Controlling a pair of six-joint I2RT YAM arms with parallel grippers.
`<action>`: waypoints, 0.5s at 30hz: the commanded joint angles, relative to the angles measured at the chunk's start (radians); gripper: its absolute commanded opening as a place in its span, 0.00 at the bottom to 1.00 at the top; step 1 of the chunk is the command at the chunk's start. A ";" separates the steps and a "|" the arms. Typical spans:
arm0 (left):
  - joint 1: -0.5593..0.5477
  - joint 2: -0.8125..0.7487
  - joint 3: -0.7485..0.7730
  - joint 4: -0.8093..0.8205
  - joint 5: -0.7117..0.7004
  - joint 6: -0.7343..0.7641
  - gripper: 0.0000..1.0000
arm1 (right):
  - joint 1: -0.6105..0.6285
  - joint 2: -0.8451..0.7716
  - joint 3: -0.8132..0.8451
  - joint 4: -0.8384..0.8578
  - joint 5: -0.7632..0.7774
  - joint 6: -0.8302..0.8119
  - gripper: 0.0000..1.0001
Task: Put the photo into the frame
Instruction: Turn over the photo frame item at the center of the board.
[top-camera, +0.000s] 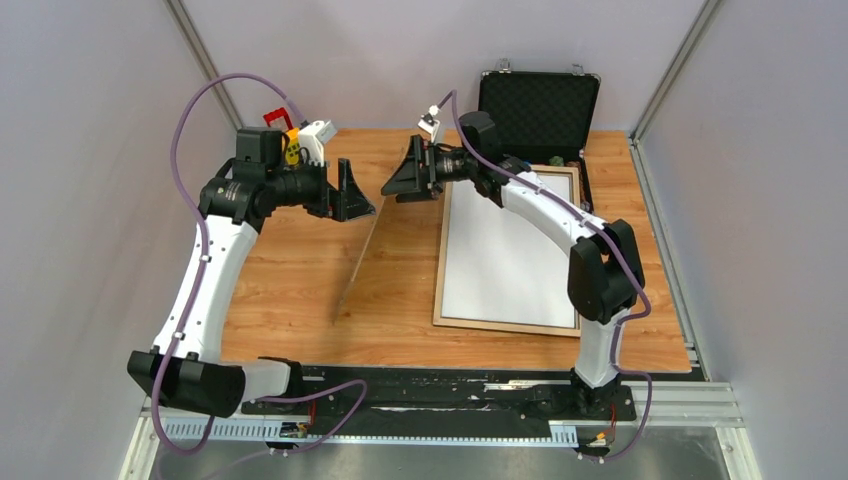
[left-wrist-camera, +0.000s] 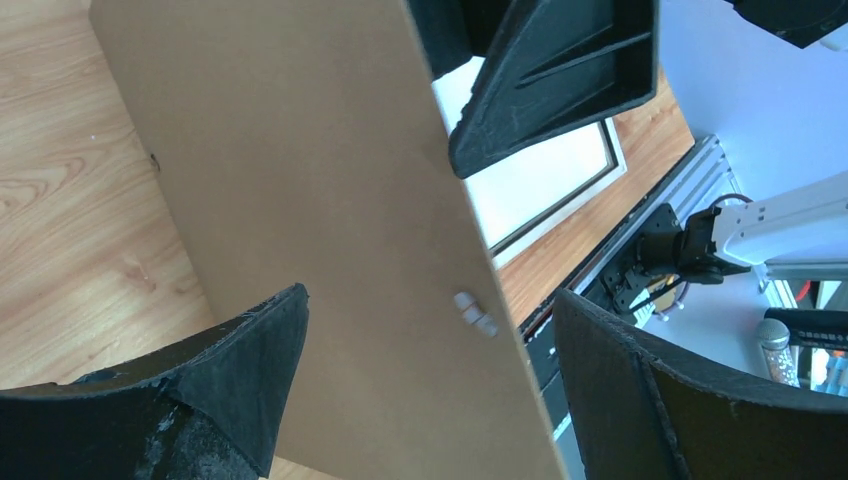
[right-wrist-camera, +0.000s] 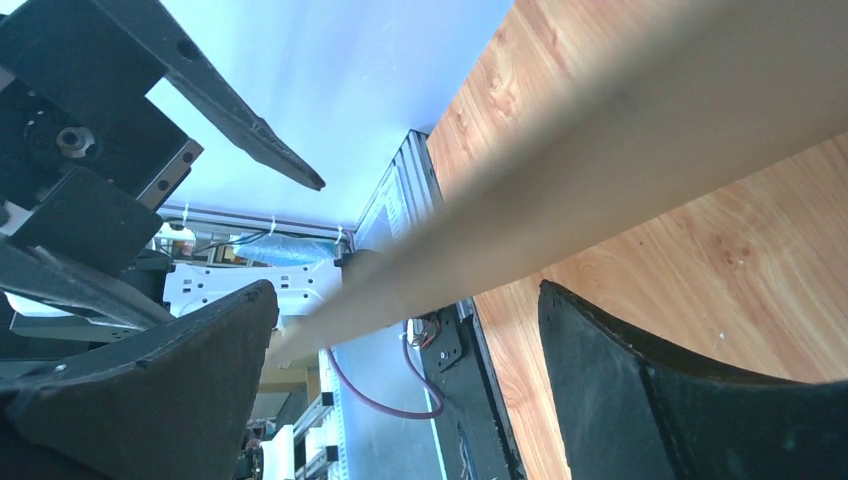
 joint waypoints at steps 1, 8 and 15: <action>-0.005 -0.026 0.011 0.014 -0.023 0.020 0.99 | 0.005 -0.065 -0.016 0.071 0.003 0.030 1.00; -0.005 -0.034 0.014 -0.002 -0.085 0.035 0.99 | 0.005 -0.068 -0.041 0.072 0.024 0.029 0.99; -0.005 -0.035 0.020 -0.009 -0.126 0.041 0.99 | 0.005 -0.082 -0.123 0.015 0.175 -0.012 0.87</action>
